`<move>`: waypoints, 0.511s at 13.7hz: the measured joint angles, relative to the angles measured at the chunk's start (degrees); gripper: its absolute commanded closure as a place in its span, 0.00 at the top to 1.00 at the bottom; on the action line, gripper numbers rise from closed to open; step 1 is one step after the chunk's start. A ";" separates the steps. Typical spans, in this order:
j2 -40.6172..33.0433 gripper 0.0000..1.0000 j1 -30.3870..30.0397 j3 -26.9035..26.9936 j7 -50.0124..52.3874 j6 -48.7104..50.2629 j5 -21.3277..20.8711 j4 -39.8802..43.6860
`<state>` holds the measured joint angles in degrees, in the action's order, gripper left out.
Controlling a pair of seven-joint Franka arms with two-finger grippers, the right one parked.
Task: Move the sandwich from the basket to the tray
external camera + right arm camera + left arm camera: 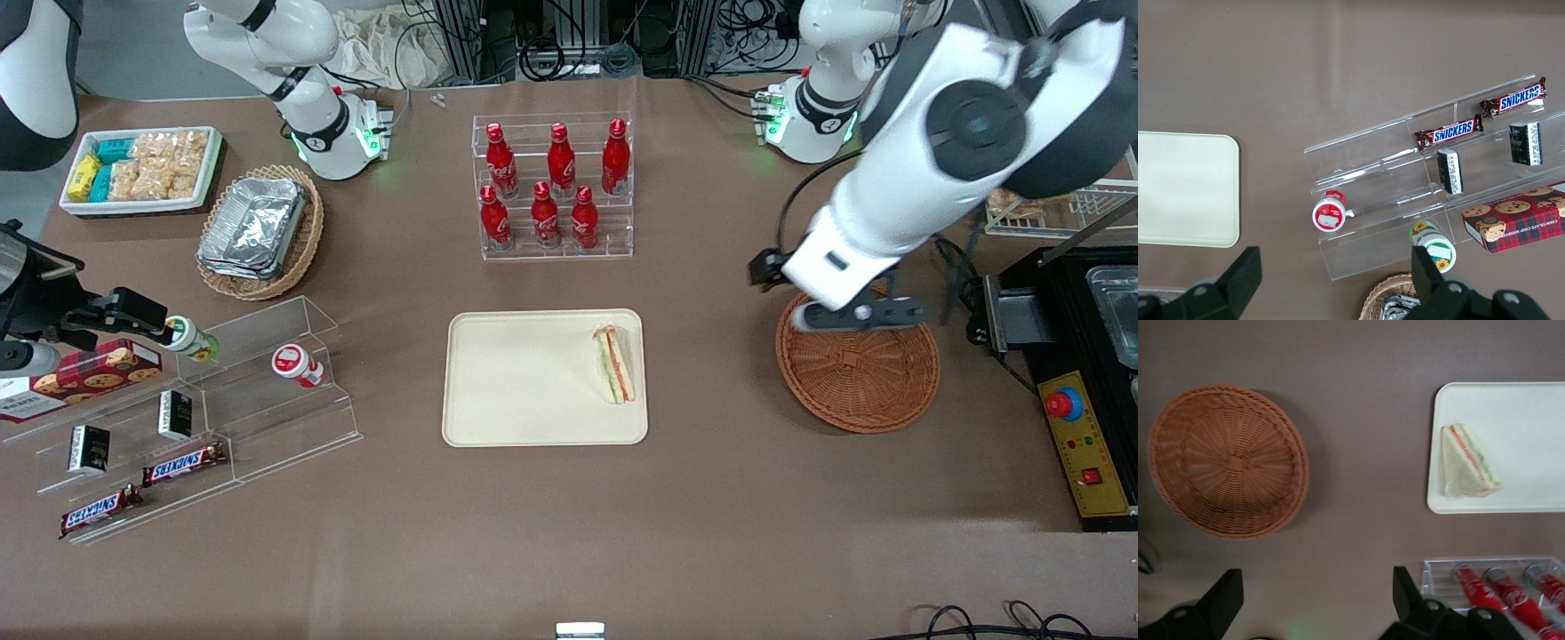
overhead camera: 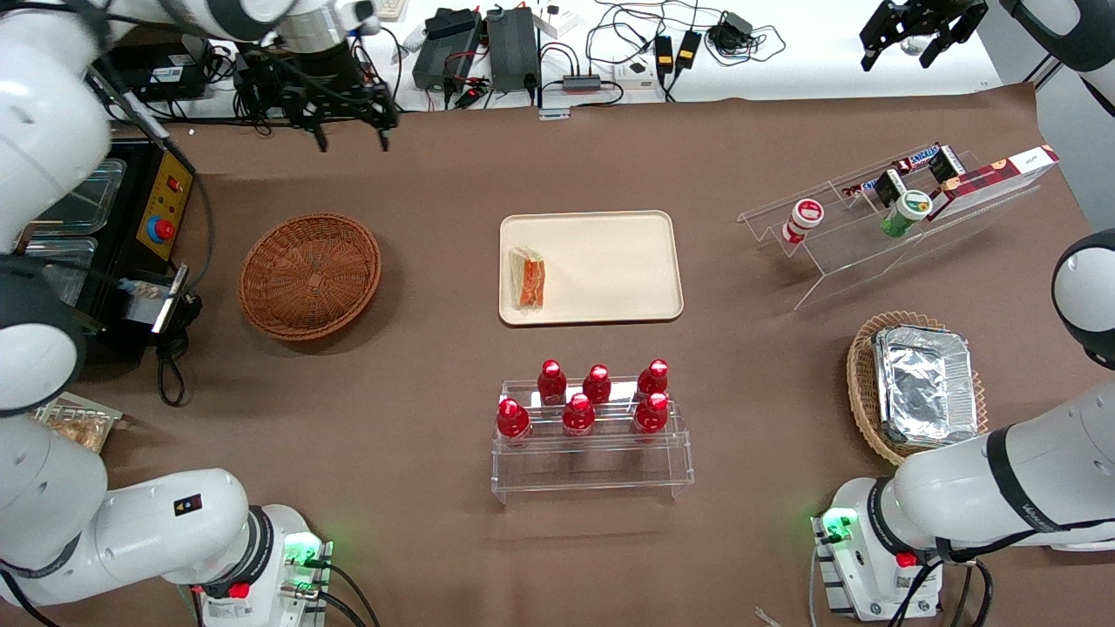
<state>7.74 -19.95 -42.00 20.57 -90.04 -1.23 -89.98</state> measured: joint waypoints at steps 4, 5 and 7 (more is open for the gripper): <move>-14.82 0.99 -11.92 3.15 -18.93 -0.65 7.00 -10.73; -16.90 0.99 -12.46 4.54 -20.96 -1.60 7.42 -12.88; -18.48 0.99 -12.58 6.31 -24.37 -2.89 7.65 -15.35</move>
<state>-10.74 -32.52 -35.69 -3.80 -92.93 6.41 -105.32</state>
